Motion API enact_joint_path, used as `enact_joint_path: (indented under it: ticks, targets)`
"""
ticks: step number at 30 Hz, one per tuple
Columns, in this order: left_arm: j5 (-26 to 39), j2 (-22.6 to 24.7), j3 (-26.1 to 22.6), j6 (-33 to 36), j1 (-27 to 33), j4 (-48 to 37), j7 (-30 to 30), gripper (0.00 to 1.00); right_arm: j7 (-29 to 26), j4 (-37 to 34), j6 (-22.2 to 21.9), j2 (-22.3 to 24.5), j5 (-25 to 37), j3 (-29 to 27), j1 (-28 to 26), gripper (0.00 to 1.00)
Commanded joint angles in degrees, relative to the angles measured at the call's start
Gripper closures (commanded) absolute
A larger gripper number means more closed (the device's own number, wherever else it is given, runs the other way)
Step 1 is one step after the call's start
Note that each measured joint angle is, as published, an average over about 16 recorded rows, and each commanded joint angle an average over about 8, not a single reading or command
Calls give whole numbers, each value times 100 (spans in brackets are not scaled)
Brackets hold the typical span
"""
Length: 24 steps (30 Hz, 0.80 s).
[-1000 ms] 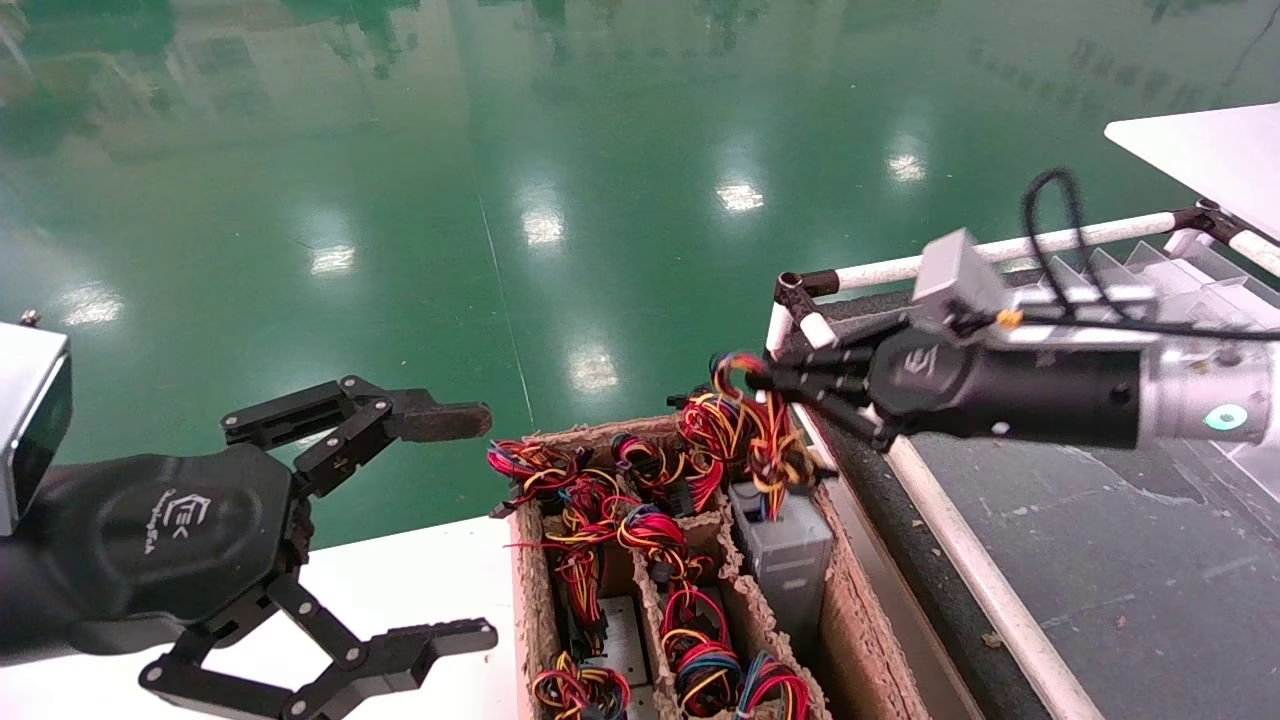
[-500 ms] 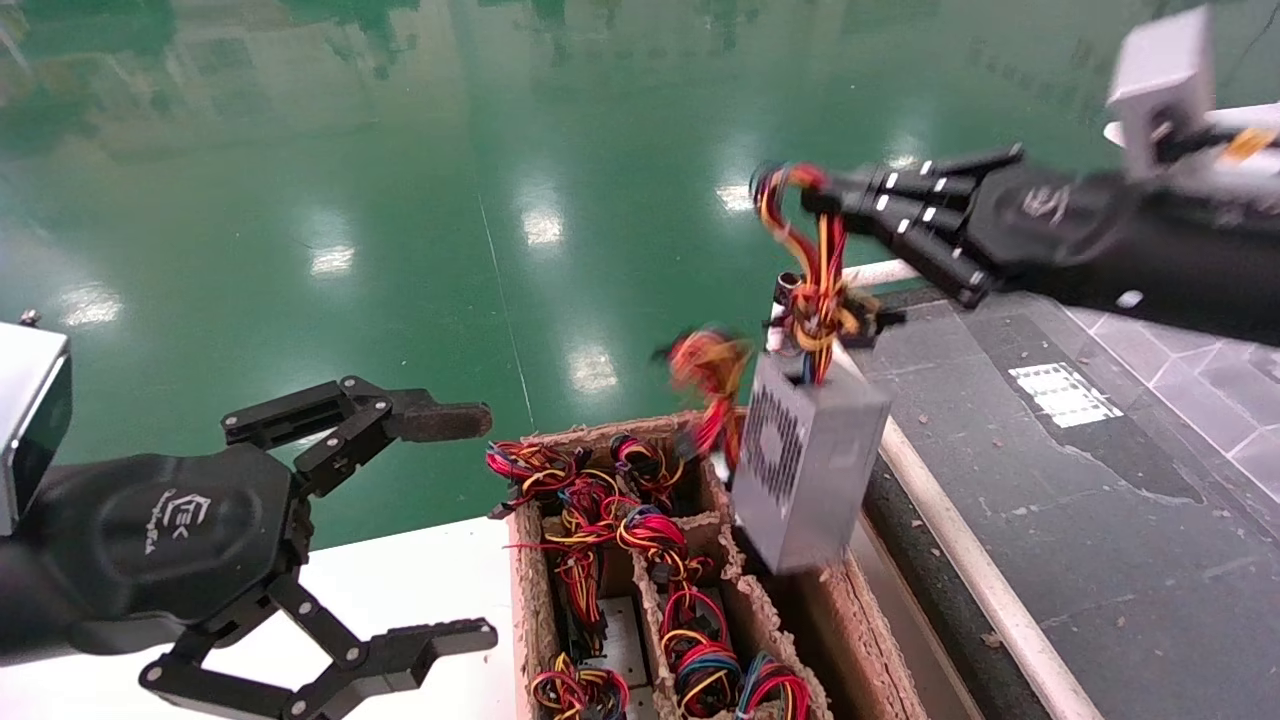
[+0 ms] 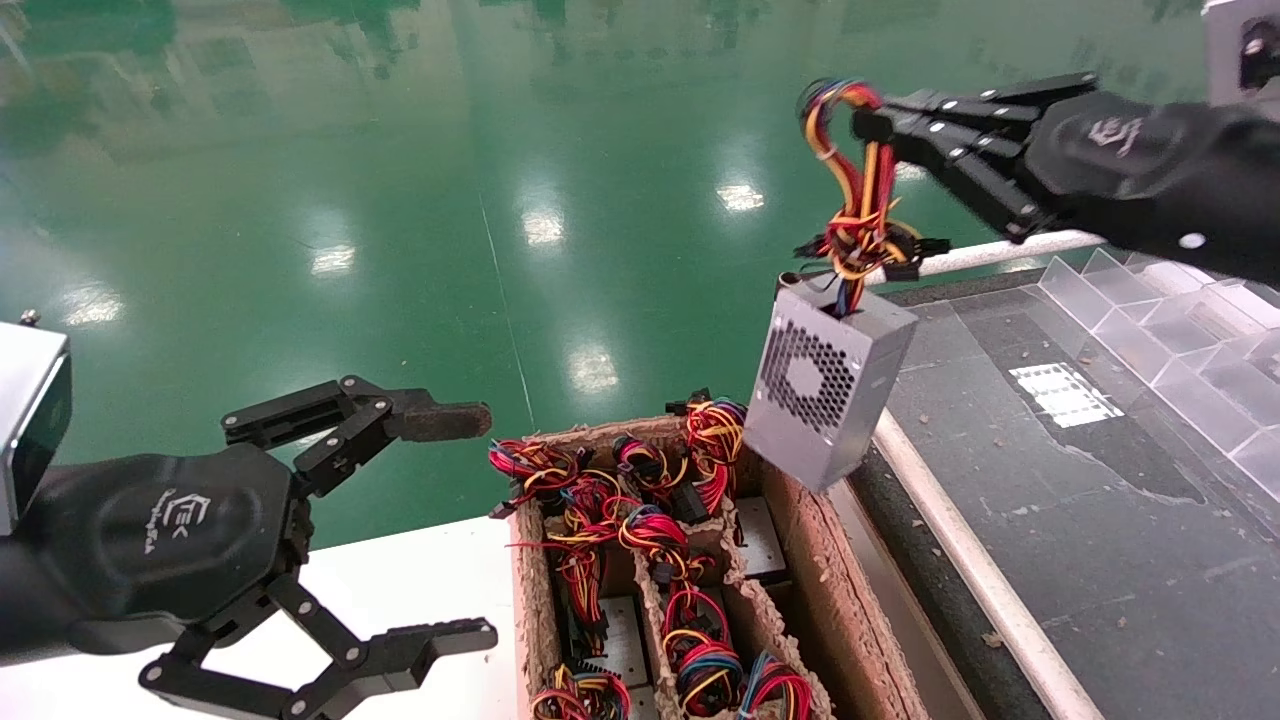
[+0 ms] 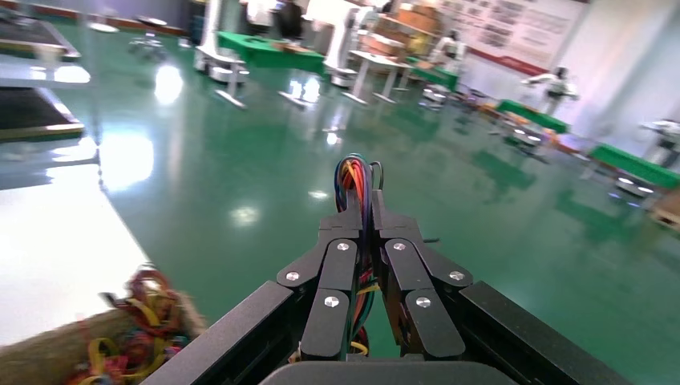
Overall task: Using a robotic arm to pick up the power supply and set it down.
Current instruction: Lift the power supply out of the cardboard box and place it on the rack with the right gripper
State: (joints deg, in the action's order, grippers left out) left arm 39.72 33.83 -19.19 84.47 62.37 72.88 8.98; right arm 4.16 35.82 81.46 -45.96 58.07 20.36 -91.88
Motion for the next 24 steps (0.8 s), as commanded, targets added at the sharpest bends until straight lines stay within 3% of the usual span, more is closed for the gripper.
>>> enact_joint_path:
  ticks: [1,12,24]
  targets:
    - [0,0,0,0,0,0,0,0,-14,56,-111,50,-15,-39,20,100]
    - [-1,-1,-2,-1,0,0,-1,0,243,-403,-767,127,420,34,-206,100]
    - [-2,-1,-3,-1,1,0,-1,0,957,-1611,-1369,-354,866,199,-726,100]
